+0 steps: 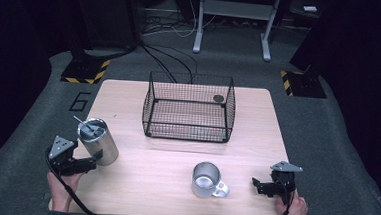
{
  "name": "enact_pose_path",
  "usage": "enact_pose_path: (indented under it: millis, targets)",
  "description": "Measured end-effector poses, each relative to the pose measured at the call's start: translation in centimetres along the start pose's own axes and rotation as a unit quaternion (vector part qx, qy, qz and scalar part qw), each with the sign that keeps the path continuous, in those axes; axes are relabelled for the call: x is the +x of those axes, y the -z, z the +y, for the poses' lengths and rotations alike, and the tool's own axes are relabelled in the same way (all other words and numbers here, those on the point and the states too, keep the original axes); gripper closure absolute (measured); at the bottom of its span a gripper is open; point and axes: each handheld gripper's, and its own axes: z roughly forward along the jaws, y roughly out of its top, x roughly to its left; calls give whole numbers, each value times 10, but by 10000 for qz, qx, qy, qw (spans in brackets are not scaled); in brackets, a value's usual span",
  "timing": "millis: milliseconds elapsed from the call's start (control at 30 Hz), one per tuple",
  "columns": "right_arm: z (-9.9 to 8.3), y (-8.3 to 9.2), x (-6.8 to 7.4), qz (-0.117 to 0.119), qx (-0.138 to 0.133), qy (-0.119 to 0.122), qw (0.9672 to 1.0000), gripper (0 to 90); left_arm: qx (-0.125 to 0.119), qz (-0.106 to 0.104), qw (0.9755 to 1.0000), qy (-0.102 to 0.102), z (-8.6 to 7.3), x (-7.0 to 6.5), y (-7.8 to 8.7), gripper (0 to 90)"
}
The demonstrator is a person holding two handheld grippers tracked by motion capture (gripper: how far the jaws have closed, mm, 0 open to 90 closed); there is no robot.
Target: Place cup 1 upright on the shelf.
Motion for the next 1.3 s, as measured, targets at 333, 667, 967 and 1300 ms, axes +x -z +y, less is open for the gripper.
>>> enact_pose_path:
  millis: [333, 667, 967, 1300]
  targets:
    - [0, 0, 0, 1, 4, 2, 10000, 0, -165, 52, 9999, -10, 18, 0, -10, 1]
    - [0, 0, 0, 0, 3, 0, 10000, 0, -274, 21, 9996, 119, 28, 0, -21, 2]
    - [0, 0, 0, -3, 5, 16, 10000, 0, -303, 167, 9993, 156, 30, -5, -27, 21]
    - [0, 0, 0, -3, 2, 3, 10000, 0, -363, 201, 9991, -18, 30, -5, -23, 38]
